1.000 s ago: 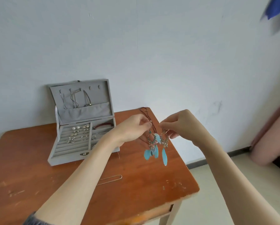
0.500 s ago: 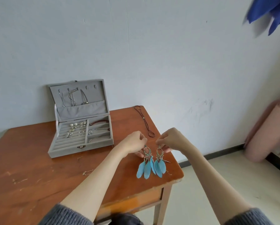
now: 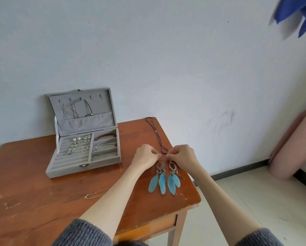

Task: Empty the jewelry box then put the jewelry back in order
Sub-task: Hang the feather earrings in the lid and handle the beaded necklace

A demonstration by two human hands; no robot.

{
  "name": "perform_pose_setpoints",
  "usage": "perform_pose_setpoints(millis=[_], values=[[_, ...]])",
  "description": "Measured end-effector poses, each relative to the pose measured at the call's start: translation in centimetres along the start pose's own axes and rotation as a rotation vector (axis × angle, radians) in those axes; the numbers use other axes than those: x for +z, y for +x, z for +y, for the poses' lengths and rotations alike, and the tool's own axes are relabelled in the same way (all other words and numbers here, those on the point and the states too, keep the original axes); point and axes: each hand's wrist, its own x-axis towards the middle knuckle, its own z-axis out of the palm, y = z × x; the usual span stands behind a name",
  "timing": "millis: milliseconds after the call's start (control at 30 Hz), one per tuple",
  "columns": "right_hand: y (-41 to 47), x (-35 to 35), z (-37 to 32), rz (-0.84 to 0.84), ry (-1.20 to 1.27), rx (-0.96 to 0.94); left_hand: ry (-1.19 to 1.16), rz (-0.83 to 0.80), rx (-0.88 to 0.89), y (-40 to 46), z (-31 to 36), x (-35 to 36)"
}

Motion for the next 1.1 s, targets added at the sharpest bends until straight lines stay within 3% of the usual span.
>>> perform_pose_setpoints(millis=[367,533,733,1100], values=[[-1.3,0.5,-1.0,0.100,-0.172,-0.135,0.036,-0.050,0.146,-2.4,-1.0,-3.2],[-4.5,3.0,-3.9,0.039,-0.166,-0.274,0.019,-0.027,0.211,-6.0,-3.7,-7.0],[-8.1,7.8,-7.2,-0.131,-0.150,-0.412,0.084,-0.019,0.132,-9.5,-8.6,-9.8],[-8.4,10.5,-9.0,-0.217,-0.326,-0.266,0.213,0.041,-0.054,-10.8,-12.8,-9.8]])
